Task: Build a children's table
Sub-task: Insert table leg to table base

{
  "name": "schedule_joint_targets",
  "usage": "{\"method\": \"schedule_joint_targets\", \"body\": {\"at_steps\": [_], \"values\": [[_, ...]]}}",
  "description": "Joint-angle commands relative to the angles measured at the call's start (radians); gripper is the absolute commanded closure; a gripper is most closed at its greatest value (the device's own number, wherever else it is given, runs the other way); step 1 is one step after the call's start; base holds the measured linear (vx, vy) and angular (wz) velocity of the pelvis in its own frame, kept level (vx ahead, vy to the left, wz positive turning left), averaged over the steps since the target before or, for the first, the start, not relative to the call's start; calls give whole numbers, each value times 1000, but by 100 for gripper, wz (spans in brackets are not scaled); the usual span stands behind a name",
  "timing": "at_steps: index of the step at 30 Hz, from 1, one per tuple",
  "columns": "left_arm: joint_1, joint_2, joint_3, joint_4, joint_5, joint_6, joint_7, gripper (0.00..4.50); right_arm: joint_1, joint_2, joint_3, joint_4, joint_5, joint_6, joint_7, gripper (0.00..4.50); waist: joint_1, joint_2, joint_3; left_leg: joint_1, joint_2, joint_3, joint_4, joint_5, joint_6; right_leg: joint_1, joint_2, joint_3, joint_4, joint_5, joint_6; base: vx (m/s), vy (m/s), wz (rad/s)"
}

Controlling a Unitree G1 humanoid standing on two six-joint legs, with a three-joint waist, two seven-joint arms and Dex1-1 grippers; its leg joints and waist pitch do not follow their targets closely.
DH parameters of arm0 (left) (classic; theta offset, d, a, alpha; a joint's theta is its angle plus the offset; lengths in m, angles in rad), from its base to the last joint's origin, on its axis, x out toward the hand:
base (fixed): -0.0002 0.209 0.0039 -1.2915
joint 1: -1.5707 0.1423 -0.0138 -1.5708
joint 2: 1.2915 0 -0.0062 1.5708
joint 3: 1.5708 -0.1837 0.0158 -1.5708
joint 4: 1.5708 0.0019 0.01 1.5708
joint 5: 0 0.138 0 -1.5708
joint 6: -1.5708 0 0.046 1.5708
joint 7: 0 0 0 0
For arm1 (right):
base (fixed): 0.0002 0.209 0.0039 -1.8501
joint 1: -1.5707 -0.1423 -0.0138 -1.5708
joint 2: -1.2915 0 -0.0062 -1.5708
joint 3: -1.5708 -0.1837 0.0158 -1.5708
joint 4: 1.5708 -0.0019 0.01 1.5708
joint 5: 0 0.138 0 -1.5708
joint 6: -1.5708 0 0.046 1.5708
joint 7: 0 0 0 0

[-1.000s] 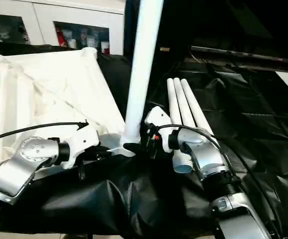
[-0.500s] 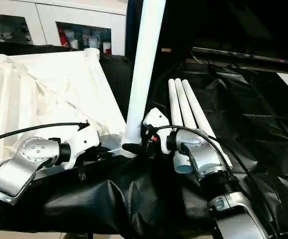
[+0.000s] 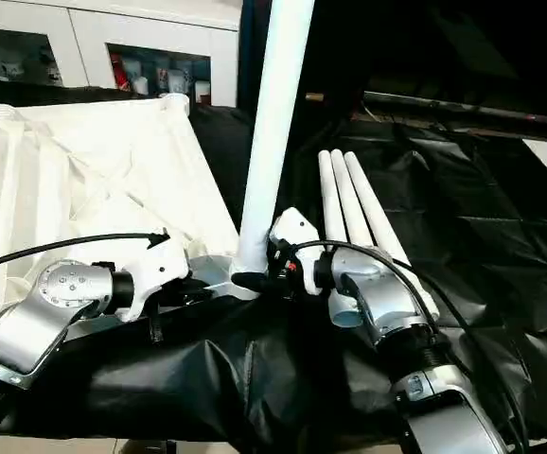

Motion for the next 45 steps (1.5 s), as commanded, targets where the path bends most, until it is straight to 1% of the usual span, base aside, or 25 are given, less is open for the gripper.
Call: {"method": "schedule_joint_targets", "body": {"at_steps": [1, 3, 5, 7, 8, 9, 10, 11, 12, 13, 14, 15, 17, 19, 20, 21, 22, 25, 28, 29, 33, 37, 41, 42, 45], "values": [[-19, -16, 3, -39, -13, -13, -4, 450, -20, 3, -18, 27, -2, 2, -34, 175, -3, 15, -80, 12, 26, -5, -67, -224, -7, 58, -73, 60, -76, -256, -149, 0, 0, 0], [-24, -28, 9, -27, -10, 2, 16, 450, -22, 21, -38, 45, 3, 6, -78, 175, -5, 16, -79, 11, 26, -5, -68, -234, -10, 57, -73, 60, -77, -273, -147, 0, 0, 0], [-67, -90, 38, 56, 16, 60, 127, 450, -31, 76, -88, 113, 1, 9, -236, 176, -9, 17, -75, 13, 25, -6, -70, -247, -23, 54, -73, 59, -82, -307, -140, 0, 0, 0], [-93, -124, 52, 107, 34, 82, 191, 450, -34, 101, -108, 147, -2, 10, -313, 176, -13, 17, -76, 16, 22, -7, -69, -268, -37, 52, -74, 57, -87, -358, -129, 0, 0, 0], [-122, -160, 67, 161, 47, 106, 255, 450, -38, 126, -128, 182, -6, 10, -394, 176, -14, 16, -73, 18, 21, -7, -69, -280, -41, 50, -76, 57, -93, -392, -119, 0, 0, 0], [-178, -235, 103, 268, 59, 143, 379, 450, -53, 173, -165, 257, -10, 18, -557, 176, -18, 16, -72, 19, 20, -5, -68, -283, -42, 48, -76, 58, -97, -407, -113, 0, 0, 0], [-178, -235, 103, 268, 59, 143, 379, 450, -53, 173, -165, 257, -10, 18, -557, 176, -18, 17, -76, 21, 17, -8, -66, -289, -49, 47, -77, 55, -98, -436, -101, 0, 0, 0], [-225, -296, 117, 358, 69, 160, 468, 450, -74, 209, -181, 335, -28, -2, -712, 176, -19, 21, -76, 21, 18, -9, -66, -293, -48, 47, -78, 54, -100, -439, -91, 0, 0, 0], [-225, -296, 117, 358, 69, 160, 468, 450, -74, 209, -181, 335, -28, -2, -712, 176, -22, 20, -75, 20, 17, -8, -68, -296, -48, 45, -77, 54, -103, -439, -86, 0, 0, 0], [-263, -350, 107, 434, 82, 159, 527, 450, -104, 251, -198, 408, -26, -16, -832, 176, -23, 19, -76, 19, 16, -10, -67, -314, -48, 45, -75, 51, -104, -448, -76, 0, 0, 0], [-270, -361, 104, 448, 84, 159, 536, 450, -112, 261, -201, 421, -26, -18, -852, 176, -24, 27, -74, 23, 15, -12, -67, -330, -48, 42, -77, 49, -106, -462, -69, 0, 0, 0], [-287, -389, 95, 477, 91, 159, 554, 450, -132, 288, -211, 453, -21, -23, -889, 176, -26, 23, -76, 22, 15, -12, -68, -333, -46, 44, -76, 49, -109, -462, -64, 0, 0, 0], [-296, -404, 86, 491, 100, 161, 556, 450, -148, 313, -222, 468, -13, -28, -898, 176, -26, 27, -76, 21, 16, -13, -69, -345, -38, 45, -77, 48, -109, -451, -62, 0, 0, 0], [-299, -410, 84, 495, 105, 162, 557, 450, -155, 322, -225, 472, -14, -33, -902, 176, -28, 30, -75, 21, 17, -15, -72, -360, -33, 45, -76, 48, -110, -444, -61, 0, 0, 0], [-301, -413, 83, 497, 105, 159, 554, 450, -161, 333, -232, 474, -7, -40, -893, 141, -28, 33, -76, 24, 19, -16, -74, -377, -31, 45, -76, 47, -111, -443, -66, 0, 0, 0], [-299, -410, 80, 491, 107, 155, 547, 450, -165, 339, -234, 473, -6, -46, -883, 141, -29, 33, -77, 23, 19, -17, -74, -375, -31, 47, -76, 47, -109, -433, -69, 0, 0, 0], [-299, -405, 76, 490, 108, 147, 539, 450, -173, 345, -237, 478, -1, -53, -875, 104, -30, 32, -77, 19, 20, -17, -76, -368, -29, 50, -75, 47, -107, -412, -74, 0, 0, 0], [-298, -401, 75, 492, 107, 144, 536, 450, -178, 347, -241, 486, 6, -55, -870, 93, -32, 35, -75, 20, 20, -17, -77, -377, -27, 48, -76, 49, -106, -404, -85, 0, 0, 0], [-294, -387, 73, 490, 102, 130, 522, 450, -193, 342, -240, 512, 5, -73, -865, 58, -35, 31, -76, 16, 18, -17, -78, -369, -26, 52, -77, 47, -106, -419, -81, 0, 0, 0], [-290, -379, 70, 484, 101, 125, 513, 450, -199, 338, -242, 520, 3, -80, -863, 54, -36, 33, -75, 20, 19, -16, -77, -373, -26, 48, -79, 48, -109, -430, -81, 0, 0, 0], [-279, -364, 62, 462, 102, 116, 487, 450, -213, 326, -250, 526, -5, -96, -843, 15, -40, 31, -74, 19, 19, -15, -77, -367, -20, 48, -78, 48, -111, -440, -82, 0, 0, 0], [-263, -351, 42, 427, 113, 120, 469, 450, -223, 315, -254, 517, -6, -120, -825, 5, -40, 31, -76, 17, 21, -15, -78, -348, -20, 50, -78, 49, -105, -406, -92, 0, 0, 0], [-240, -342, 35, 380, 108, 143, 454, 450, -207, 311, -251, 486, 0, -123, -800, 5, -41, 29, -79, 15, 23, -11, -77, -304, -12, 53, -78, 53, -95, -335, -119, 0, 0, 0], [-233, -337, 35, 369, 107, 147, 450, 450, -200, 308, -244, 479, -5, -125, -796, 5, -41, 30, -81, 12, 23, -9, -76, -277, -9, 55, -77, 54, -90, -289, -131, 0, 0, 0], [-221, -321, 33, 357, 110, 149, 442, 450, -186, 298, -231, 470, -23, -146, -794, 5, -41, 29, -81, 12, 22, -7, -76, -254, -5, 57, -76, 54, -86, -252, -144, 0, 0, 0]]}}
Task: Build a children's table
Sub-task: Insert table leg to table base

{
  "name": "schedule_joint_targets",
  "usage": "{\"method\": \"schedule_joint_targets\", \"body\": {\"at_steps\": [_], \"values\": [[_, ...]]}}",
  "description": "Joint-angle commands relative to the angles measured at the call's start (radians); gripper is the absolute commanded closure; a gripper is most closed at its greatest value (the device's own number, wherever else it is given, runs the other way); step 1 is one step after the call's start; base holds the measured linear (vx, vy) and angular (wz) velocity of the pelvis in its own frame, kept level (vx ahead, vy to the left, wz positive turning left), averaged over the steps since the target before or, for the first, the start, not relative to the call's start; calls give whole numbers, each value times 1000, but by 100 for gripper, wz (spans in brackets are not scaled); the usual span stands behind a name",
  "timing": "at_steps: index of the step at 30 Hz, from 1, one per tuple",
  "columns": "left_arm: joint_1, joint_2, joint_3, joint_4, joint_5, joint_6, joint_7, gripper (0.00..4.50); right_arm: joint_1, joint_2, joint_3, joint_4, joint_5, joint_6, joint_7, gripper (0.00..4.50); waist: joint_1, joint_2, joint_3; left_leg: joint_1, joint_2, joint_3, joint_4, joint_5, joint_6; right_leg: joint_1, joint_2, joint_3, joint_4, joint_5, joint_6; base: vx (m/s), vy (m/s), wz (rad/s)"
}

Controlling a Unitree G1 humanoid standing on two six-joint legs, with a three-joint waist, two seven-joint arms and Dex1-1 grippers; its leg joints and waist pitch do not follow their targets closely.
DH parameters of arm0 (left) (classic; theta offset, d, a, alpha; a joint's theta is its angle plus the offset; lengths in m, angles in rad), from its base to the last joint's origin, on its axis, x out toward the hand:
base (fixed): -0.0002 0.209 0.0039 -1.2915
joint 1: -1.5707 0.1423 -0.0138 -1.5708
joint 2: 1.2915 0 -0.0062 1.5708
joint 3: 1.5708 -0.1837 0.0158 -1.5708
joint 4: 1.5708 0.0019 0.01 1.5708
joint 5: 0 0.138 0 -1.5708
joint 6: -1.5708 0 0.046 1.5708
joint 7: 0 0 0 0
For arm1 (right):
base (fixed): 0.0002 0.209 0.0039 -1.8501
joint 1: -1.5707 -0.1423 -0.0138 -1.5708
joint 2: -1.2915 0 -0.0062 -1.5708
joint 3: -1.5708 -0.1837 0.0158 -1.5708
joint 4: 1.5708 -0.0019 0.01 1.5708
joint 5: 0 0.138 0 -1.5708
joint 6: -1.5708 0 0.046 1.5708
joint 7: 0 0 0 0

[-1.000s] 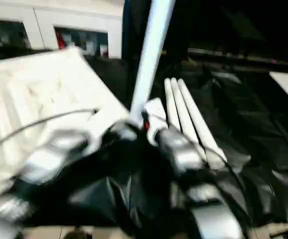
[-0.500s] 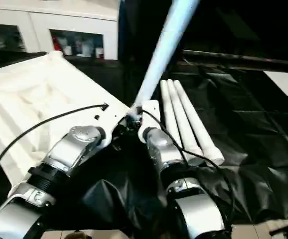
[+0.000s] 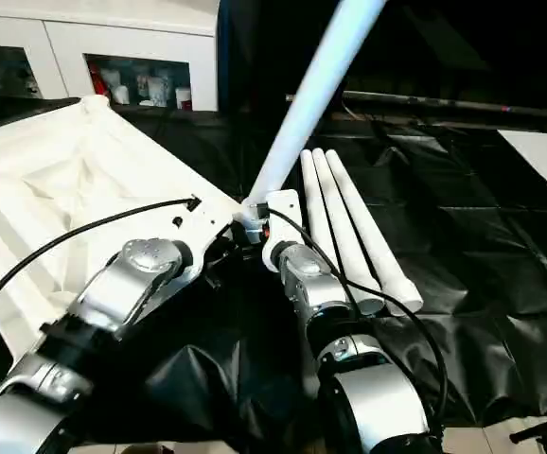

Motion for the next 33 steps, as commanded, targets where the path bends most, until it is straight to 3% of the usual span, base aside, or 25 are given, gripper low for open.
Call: {"method": "schedule_joint_targets", "body": {"at_steps": [1, 10, 22, 27, 31, 32, 33], "values": [[13, 17, -6, -11, 12, -3, -7, 450, 18, -21, 9, -25, -18, -16, 1, 5, 6, 16, -72, 3, 23, -6, -66, -249, -4, 50, -74, 56, -75, -250, -151, 0, 0, 0], [35, 44, -7, -60, 16, 21, -26, 450, 31, -41, 15, -83, -29, -82, 35, 5, 1, 15, -68, 5, 24, -8, -69, -295, -8, 47, -76, 56, -85, -338, -129, 0, 0, 0], [54, 63, -16, -103, 20, 46, -42, 450, 33, -52, 22, -132, -37, -125, 74, 5, 2, 15, -75, 2, 25, -5, -67, -245, 0, 50, -72, 57, -74, -242, -156, 0, 0, 0], [67, 68, -20, -117, 22, 46, -48, 450, 82, -40, 39, -176, -43, -120, 89, 5, 5, 10, -75, 0, 26, -4, -67, -235, 3, 50, -74, 57, -75, -250, -146, 0, 0, 0], [88, 102, -58, -138, 26, -47, -108, 450, 109, -35, 51, -200, -47, -118, 103, 5, 4, 14, -78, 0, 25, -5, -66, -233, 2, 51, -73, 58, -74, -248, -148, 0, 0, 0], [110, 145, -99, -167, 32, -143, -174, 450, 115, -34, 53, -213, -45, -114, 106, 5, 3, 12, -79, -3, 25, -5, -66, -228, 3, 53, -74, 58, -73, -243, -146, 0, 0, 0], [115, 157, -111, -172, 36, -175, -191, 450, 115, -34, 53, -215, -44, -114, 107, 5, 8, 14, -77, -1, 26, -8, -68, -232, 6, 51, -77, 57, -78, -256, -143, 0, 0, 0]]}}
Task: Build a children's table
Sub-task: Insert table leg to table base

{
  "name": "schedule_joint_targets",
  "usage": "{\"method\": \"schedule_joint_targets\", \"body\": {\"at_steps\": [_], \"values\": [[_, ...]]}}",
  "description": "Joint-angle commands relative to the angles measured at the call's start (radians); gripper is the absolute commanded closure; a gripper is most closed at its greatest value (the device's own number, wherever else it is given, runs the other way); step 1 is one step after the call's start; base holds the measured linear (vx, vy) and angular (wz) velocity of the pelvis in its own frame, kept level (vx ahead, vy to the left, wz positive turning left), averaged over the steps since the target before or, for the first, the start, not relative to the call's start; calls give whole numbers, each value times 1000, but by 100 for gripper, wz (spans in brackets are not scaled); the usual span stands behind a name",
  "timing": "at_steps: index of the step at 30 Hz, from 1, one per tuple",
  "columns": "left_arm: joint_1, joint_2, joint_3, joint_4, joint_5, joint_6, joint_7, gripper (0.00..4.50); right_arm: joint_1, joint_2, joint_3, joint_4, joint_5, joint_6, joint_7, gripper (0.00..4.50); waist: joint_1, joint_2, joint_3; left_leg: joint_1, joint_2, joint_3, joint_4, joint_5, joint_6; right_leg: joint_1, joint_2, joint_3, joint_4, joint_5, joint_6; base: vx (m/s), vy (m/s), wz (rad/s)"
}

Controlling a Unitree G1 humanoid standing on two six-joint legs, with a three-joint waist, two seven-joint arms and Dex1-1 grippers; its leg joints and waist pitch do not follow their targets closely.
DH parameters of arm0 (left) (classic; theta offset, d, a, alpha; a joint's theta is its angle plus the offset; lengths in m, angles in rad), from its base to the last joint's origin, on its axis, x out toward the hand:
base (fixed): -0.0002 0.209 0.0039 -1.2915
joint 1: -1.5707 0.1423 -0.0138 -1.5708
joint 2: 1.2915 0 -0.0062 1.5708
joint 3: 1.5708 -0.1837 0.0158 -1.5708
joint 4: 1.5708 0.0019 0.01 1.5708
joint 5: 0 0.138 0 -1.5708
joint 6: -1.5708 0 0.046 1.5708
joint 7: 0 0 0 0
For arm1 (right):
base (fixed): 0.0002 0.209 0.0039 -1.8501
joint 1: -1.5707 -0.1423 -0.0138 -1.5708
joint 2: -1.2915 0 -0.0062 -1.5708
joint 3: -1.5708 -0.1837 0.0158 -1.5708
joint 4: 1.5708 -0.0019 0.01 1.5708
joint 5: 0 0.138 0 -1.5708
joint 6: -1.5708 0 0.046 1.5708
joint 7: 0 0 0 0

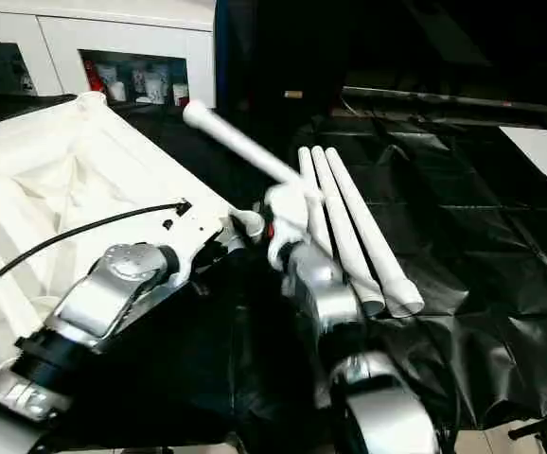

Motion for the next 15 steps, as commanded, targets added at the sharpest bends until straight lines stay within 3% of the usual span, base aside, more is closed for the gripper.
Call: {"method": "schedule_joint_targets", "body": {"at_steps": [1, 2, 3, 6, 8, 11, 13, 15], "values": [[36, 50, -80, -38, 23, -131, -108, 450, 4, -7, -1, -43, -5, 1, 6, 5, 10, 20, -78, 9, 28, -8, -68, -246, -1, 55, -76, 58, -74, -262, -139, 0, 0, 0], [44, 65, -91, -47, 24, -147, -130, 450, 5, -7, -1, -46, -5, 2, 7, 5, 12, 19, -77, 13, 28, -6, -67, -250, 0, 51, -75, 59, -76, -262, -139, 0, 0, 0], [58, 94, -109, -61, 27, -169, -168, 450, 7, -6, -2, -53, -3, 4, 6, 5, 12, 25, -75, 12, 27, -6, -69, -257, -6, 52, -74, 60, -74, -263, -143, 0, 0, 0], [95, 154, -121, -85, -1, -295, -268, 450, 22, -7, 7, -83, -7, 8, 14, 5, 26, 32, -74, 24, 31, -5, -72, -299, -26, 43, -74, 62, -78, -286, -142, 0, 0, 0], [105, 163, -114, -96, -17, -308, -289, 450, 25, -8, 8, -90, -7, 8, 17, 5, 28, 33, -71, 33, 33, -3, -75, -342, -45, 36, -70, 64, -78, -287, -149, 0, 0, 0], [119, 196, -101, -102, -26, -350, -313, 450, 34, -13, 14, -105, -6, 11, 21, 5, 28, 32, -72, 25, 31, -5, -78, -351, -52, 44, -72, 65, -75, -292, -145, 0, 0, 0], [131, 238, -84, -93, -35, -382, -337, 450, 40, -18, 13, -118, -4, 17, 26, 5, 25, 23, -72, 17, 29, -6, -79, -335, -50, 51, -73, 65, -73, -301, -134, 0, 0, 0], [137, 252, -74, -89, -41, -397, -346, 450, 41, -20, 13, -122, -4, 19, 28, 5, 23, 24, -72, 18, 28, -7, -78, -327, -49, 49, -75, 66, -73, -318, -127, 0, 0, 0]]}}
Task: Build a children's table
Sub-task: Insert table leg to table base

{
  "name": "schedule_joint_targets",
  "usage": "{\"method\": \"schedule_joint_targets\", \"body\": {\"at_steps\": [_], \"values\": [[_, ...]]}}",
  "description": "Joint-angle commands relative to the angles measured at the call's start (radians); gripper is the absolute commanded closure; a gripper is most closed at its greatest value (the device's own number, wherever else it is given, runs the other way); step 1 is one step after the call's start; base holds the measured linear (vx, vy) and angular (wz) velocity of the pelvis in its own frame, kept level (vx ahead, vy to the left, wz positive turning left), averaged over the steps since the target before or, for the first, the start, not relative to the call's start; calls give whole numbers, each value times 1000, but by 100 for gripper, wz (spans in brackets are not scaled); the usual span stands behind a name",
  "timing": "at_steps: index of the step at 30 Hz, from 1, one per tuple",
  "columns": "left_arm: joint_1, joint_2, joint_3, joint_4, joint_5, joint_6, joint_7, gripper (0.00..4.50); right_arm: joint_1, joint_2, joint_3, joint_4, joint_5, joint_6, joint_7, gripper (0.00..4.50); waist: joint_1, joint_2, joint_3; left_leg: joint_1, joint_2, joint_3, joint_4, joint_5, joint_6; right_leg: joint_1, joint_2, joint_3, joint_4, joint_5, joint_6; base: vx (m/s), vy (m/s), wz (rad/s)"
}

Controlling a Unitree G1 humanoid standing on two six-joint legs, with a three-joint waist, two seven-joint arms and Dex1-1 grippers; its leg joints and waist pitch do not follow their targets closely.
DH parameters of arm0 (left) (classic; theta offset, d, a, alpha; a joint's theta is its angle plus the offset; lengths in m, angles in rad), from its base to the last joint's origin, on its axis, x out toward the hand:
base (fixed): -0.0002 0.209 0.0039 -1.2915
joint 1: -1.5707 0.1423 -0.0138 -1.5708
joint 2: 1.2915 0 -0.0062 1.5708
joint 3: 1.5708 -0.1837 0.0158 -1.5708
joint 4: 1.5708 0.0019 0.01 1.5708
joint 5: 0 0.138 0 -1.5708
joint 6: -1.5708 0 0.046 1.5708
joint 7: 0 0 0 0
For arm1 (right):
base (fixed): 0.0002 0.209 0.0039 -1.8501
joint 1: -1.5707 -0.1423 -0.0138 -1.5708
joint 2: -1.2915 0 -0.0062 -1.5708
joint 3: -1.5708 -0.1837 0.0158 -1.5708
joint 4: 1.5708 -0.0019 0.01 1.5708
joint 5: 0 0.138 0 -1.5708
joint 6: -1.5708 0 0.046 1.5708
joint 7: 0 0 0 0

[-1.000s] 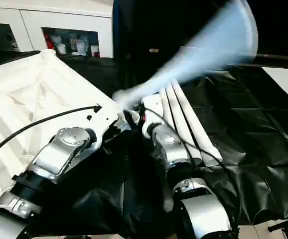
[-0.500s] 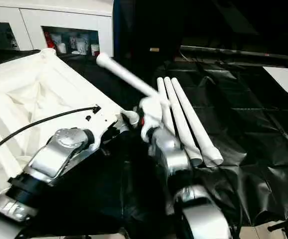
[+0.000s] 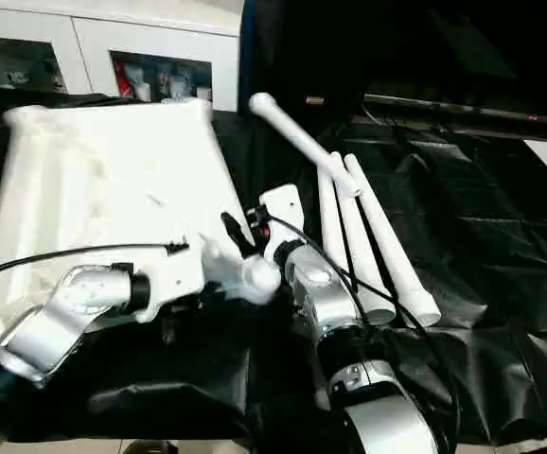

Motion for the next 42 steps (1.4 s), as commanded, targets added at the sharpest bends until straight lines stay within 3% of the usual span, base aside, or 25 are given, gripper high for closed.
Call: {"method": "schedule_joint_targets", "body": {"at_steps": [1, 4, 5, 7, 8, 10, 15, 17, 20, 23, 24, 25, 27, 28, 29, 30, 31, 34, 35, 37, 39, 40, 42], "values": [[28, 36, 13, 0, 3, -35, -31, 450, 6, -13, -7, -26, -3, 14, 8, 5, -2, 20, -71, 15, 28, -8, -77, -323, -48, 43, -76, 62, -76, -334, -126, 0, 0, 0], [62, 71, 51, -10, -23, -70, -65, 450, 8, -17, -7, -33, 0, 19, 14, 5, -11, 16, -68, 13, 28, -10, -79, -331, -48, 42, -76, 61, -81, -381, -117, 0, 0, 0], [71, 85, 60, -8, -22, -92, -69, 450, 7, -18, -7, -33, 1, 20, 14, 5, -12, 19, -68, 17, 29, -10, -78, -336, -49, 38, -76, 62, -81, -383, -117, 0, 0, 0], [85, 114, 81, 1, -26, -130, -74, 450, 4, -20, -7, -30, 4, 20, 15, 5, -13, 19, -69, 18, 29, -10, -77, -337, -48, 37, -75, 62, -80, -378, -119, 0, 0, 0], [92, 139, 99, 12, -38, -159, -77, 450, 3, -20, -6, -34, 5, 24, 16, 5, -18, 16, -68, 13, 28, -11, -79, -338, -47, 40, -75, 62, -78, -377, -120, 0, 0, 0], [94, 155, 113, 20, -47, -175, -79, 450, 4, -19, -6, -38, 6, 27, 17, 5, -21, 17, -68, 16, 28, -9, -78, -339, -46, 37, -73, 62, -78, -378, -122, 0, 0, 0], [84, 161, 146, 36, -41, -222, -50, 450, 8, -18, -4, -44, 6, 31, 22, 5, -24, 19, -69, 17, 29, -8, -77, -323, -47, 37, -72, 63, -75, -345, -133, 0, 0, 0], [81, 158, 172, 26, -94, -173, -102, 405, 11, -19, -2, -48, 7, 33, 23, 0, -23, 20, -71, 17, 28, -6, -77, -303, -48, 39, -72, 64, -69, -311, -144, 0, 0, 0], [84, 175, 180, 11, -126, -166, -124, 379, 14, -22, -2, -55, 8, 36, 24, 0, -23, 20, -74, 16, 28, -4, -75, -273, -44, 41, -69, 64, -61, -253, -156, 0, 0, 0], [95, 197, 193, -11, -152, -166, -145, 342, 17, -24, -4, -64, 10, 39, 24, 0, -22, 22, -72, 18, 28, -3, -75, -285, -45, 40, -69, 64, -63, -258, -163, 0, 0, 0], [99, 205, 199, -23, -160, -166, -151, 342, 20, -25, -6, -69, 11, 41, 24, 0, -22, 17, -72, 17, 28, -4, -75, -285, -45, 41, -69, 64, -62, -258, -163, 0, 0, 0], [102, 209, 204, -31, -164, -165, -155, 333, 21, -25, -7, -73, 12, 43, 24, 0, -22, 19, -71, 17, 29, -4, -76, -287, -45, 41, -69, 64, -61, -260, -162, 0, 0, 0], [111, 214, 225, -70, -187, -136, -165, 322, 24, -27, -14, -86, 18, 50, 19, 0, -21, 11, -70, 19, 29, -2, -75, -291, -43, 40, -70, 64, -64, -280, -157, 0, 0, 0], [114, 212, 249, -108, -214, -111, -163, 311, 24, -29, -21, -99, 21, 61, 9, 0, -19, 13, -70, 18, 30, -3, -76, -289, -46, 40, -72, 64, -63, -288, -155, 0, 0, 0], [114, 209, 265, -129, -234, -94, -158, 291, 23, -32, -24, -107, 21, 68, 2, 0, -19, 4, -70, 17, 30, -4, -76, -284, -48, 42, -71, 63, -61, -295, -152, 0, 0, 0], [114, 208, 268, -133, -238, -91, -157, 291, 23, -32, -25, -108, 21, 70, 0, 0, -19, 4, -70, 17, 30, -4, -76, -284, -48, 42, -71, 63, -61, -295, -152, 0, 0, 0], [113, 205, 284, -159, -263, -69, -150, 284, 21, -36, -28, -115, 15, 78, -15, 0, -20, 3, -68, 19, 29, -2, -76, -300, -54, 37, -70, 63, -64, -311, -145, 0, 0, 0], [104, 186, 338, -252, -332, 27, -88, 262, 5, -57, -41, -145, -15, 147, -92, 0, -18, -2, -67, 21, 29, -4, -76, -313, -67, 36, -69, 62, -62, -329, -134, 0, 0, 0], [102, 182, 348, -270, -338, 49, -67, 249, 0, -63, -45, -151, -27, 172, -118, 0, -18, -7, -66, 21, 28, -4, -75, -324, -78, 35, -66, 61, -62, -340, -124, 0, 0, 0], [88, 141, 365, -271, -291, 93, 34, 244, -11, -75, -55, -166, -36, 209, -150, 0, -20, -15, -64, 18, 25, -4, -74, -343, -82, 35, -65, 61, -67, -382, -101, 0, 0, 0], [80, 118, 371, -264, -262, 106, 81, 213, -15, -79, -60, -173, -35, 217, -155, 0, -18, -17, -65, 22, 23, -5, -69, -356, -83, 31, -68, 61, -75, -429, -75, 0, 0, 0], [60, 36, 400, -230, -216, 200, 240, 213, -18, -93, -69, -187, -38, 248, -175, 0, -20, -18, -66, 15, 24, -7, -70, -349, -84, 35, -67, 61, -74, -440, -59, 0, 0, 0], [53, -29, 425, -201, -214, 233, 343, 192, -19, -100, -81, -194, -36, 267, -197, 0, -17, -17, -66, 23, 22, -6, -64, -359, -85, 26, -66, 59, -79, -454, -50, 0, 0, 0]]}}
